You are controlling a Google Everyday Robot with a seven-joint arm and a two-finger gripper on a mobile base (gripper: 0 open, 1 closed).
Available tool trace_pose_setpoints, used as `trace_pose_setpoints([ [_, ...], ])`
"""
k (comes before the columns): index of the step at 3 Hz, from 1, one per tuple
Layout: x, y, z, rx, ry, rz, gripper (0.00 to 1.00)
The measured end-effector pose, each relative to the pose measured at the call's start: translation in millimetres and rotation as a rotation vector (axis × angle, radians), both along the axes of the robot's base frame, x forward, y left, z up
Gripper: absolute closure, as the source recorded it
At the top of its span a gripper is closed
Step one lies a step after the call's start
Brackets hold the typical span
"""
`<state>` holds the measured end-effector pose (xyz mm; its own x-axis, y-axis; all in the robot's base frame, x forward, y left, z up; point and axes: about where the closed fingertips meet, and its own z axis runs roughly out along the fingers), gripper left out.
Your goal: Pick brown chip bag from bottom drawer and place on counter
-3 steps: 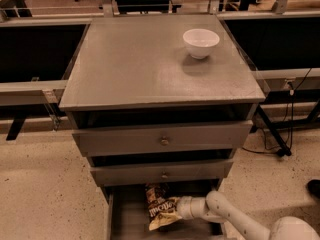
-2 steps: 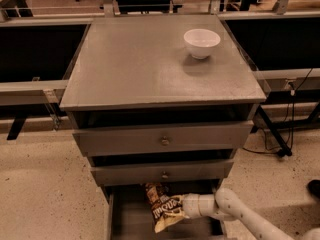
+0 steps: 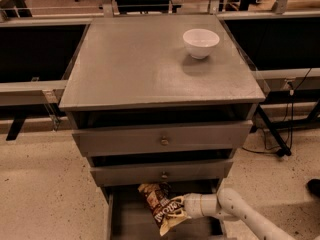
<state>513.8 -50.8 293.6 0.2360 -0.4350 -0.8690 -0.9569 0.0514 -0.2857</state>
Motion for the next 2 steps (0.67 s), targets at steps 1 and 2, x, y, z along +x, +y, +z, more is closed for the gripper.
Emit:
trace_pose_setpoints([
  [1,-2.5,9.6,-4.4,-0.016,-0.014,0.111,1.0],
  [2,-6.2,29.4,-12.0,-0.022,-0.059,0.336,1.0],
])
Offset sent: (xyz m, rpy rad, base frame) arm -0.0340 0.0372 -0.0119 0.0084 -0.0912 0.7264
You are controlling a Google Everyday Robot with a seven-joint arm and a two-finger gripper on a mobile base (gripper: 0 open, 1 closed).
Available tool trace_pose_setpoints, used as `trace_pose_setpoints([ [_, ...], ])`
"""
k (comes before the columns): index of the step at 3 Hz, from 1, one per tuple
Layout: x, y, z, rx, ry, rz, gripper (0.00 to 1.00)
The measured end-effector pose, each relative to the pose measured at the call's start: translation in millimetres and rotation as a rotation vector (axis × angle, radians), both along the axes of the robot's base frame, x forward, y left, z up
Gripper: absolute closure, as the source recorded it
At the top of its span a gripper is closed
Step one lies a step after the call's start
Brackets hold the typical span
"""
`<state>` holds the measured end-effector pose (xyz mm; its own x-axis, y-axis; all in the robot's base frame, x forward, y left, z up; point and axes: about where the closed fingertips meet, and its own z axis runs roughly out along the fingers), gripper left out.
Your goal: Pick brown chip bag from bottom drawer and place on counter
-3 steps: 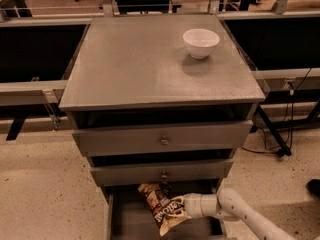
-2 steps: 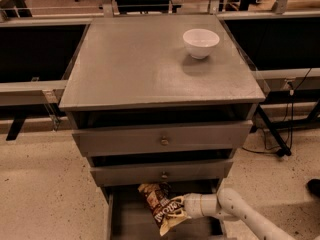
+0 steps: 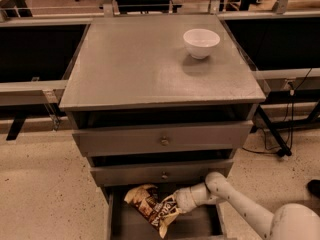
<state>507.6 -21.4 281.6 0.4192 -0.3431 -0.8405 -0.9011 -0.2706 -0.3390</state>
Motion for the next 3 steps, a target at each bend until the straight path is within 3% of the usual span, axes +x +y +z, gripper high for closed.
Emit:
trace_pose_setpoints([
  [1,-19.2,-0.4,10.3,0.004,-0.057,0.16,1.0],
  [2,-44.6,-4.6,42.7,0.011,-0.158,0.216,1.0],
  [3,-59.8,-2.9,73.3,-0.001,-0.275,0.157,1.0],
])
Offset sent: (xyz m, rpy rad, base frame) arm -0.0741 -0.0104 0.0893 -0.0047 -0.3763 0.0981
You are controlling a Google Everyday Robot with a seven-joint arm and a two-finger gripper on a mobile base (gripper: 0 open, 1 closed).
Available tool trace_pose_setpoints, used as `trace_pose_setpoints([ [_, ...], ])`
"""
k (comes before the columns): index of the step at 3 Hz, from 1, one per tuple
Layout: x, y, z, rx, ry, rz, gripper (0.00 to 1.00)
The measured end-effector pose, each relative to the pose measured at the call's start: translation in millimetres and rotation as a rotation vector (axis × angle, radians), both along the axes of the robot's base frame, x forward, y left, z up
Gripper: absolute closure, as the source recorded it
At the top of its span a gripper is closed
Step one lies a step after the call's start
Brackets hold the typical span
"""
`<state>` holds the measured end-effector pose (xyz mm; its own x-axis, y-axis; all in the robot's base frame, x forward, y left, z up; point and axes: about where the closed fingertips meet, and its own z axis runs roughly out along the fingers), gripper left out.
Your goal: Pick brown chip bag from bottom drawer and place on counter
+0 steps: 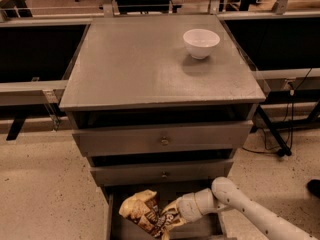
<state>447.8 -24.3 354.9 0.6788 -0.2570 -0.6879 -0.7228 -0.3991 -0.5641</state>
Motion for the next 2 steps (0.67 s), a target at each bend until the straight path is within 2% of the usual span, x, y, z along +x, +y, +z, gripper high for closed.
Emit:
trace_pose_setpoints([
  [1,-2.3,-4.5,50.2,-0.026,-0.166,-0.089,1.0],
  [2,-12.4,4.0,125.8,-0.057,-0.298,-0.099,1.0],
])
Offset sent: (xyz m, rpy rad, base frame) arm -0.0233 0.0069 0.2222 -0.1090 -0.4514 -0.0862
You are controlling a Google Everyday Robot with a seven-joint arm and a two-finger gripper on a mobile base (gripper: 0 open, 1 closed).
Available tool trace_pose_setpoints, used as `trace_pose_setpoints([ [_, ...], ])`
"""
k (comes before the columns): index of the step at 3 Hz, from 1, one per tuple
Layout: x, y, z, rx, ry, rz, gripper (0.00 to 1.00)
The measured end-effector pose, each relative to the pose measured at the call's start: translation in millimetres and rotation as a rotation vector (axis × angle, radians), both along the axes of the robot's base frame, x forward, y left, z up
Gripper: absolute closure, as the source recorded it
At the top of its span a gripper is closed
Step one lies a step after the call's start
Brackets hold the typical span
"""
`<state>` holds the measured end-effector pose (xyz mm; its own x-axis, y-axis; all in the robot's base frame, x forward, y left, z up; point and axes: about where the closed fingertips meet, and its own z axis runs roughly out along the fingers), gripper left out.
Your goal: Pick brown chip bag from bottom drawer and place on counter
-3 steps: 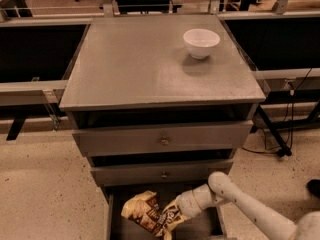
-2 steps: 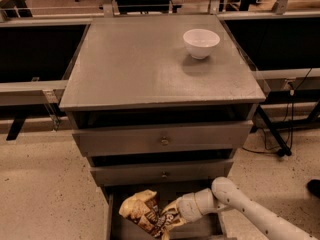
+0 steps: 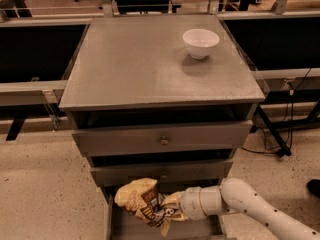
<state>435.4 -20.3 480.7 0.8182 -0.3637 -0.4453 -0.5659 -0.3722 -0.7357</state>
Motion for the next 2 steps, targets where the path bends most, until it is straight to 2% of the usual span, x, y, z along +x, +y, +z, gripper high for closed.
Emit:
trace_pose_setpoints([
  [1,-2.1,-0.3,91.6,-0.022,-0.069,0.021,1.0],
  [2,-12.0,21.4,180.9,-0.068,-0.109,0.075,1.0],
])
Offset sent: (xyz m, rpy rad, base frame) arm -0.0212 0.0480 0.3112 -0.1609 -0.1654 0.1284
